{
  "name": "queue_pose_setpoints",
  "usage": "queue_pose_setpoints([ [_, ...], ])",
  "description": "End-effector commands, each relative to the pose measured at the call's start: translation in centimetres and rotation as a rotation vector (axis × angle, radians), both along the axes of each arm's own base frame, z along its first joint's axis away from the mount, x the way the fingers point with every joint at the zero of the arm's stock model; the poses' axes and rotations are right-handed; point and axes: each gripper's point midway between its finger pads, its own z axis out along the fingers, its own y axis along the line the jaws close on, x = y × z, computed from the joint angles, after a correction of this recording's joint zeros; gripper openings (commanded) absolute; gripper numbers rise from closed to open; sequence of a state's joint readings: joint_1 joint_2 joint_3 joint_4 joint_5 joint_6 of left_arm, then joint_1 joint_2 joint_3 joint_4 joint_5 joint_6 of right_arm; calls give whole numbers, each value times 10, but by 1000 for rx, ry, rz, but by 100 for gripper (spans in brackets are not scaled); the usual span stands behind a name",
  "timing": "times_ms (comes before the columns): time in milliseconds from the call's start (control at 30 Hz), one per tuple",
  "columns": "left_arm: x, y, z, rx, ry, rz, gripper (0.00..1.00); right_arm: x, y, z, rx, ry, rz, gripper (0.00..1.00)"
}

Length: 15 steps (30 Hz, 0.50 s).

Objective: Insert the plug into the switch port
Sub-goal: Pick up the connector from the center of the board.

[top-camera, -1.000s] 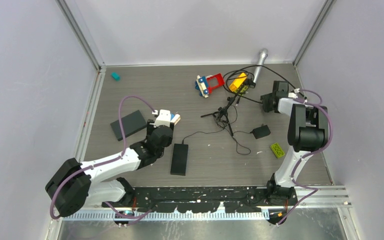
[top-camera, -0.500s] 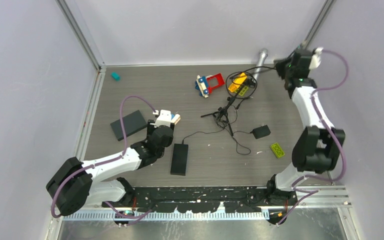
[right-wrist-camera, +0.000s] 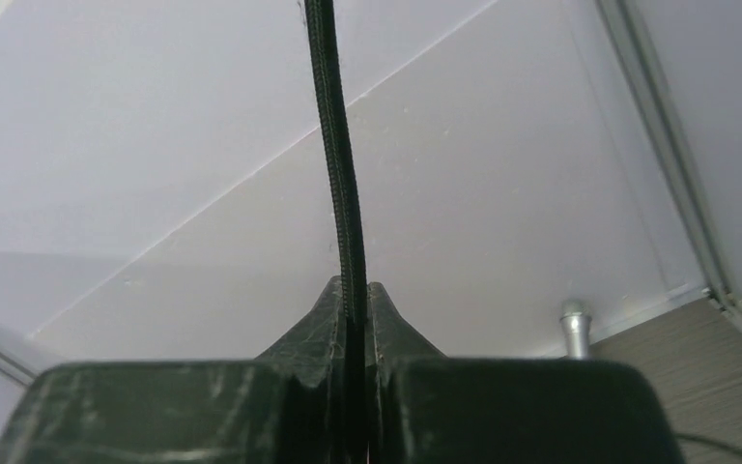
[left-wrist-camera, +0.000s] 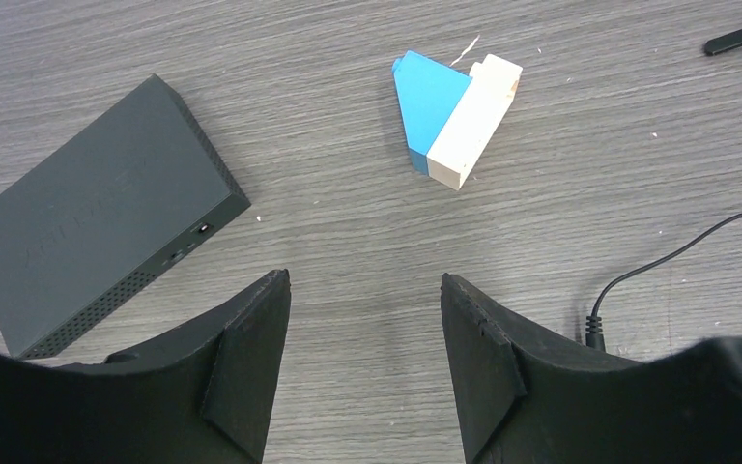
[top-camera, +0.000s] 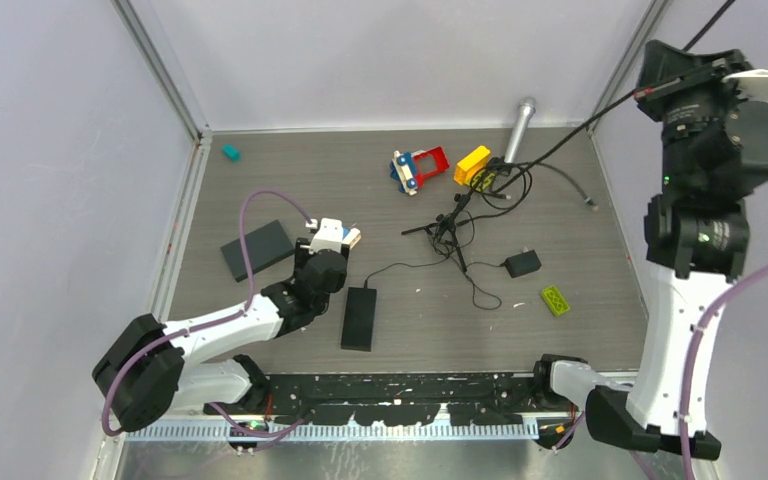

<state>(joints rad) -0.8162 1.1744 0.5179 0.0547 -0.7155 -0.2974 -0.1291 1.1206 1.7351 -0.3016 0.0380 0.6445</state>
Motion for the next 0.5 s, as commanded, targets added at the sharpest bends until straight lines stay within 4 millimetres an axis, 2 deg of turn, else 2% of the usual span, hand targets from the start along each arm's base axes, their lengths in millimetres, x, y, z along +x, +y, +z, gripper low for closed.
queue_pose_setpoints([
  [0, 11, -3, 22, -33, -64, 29, 60, -39, -16, -2, -148, 141, -130, 1],
  [100, 11, -3, 21, -31, -64, 30, 60, -55, -18, -22, -209, 273, -140, 1],
  [167, 11, -3, 21, -31, -62, 31, 61, -57, -6, -41, -256, 347, -64, 1],
  [367, 8, -3, 24, -55, -70, 23, 61, -66, 73, -104, -329, 431, 420, 1],
  [467, 3, -6, 29, -94, -71, -6, 61, -91, 117, -124, -347, 379, 695, 1],
])
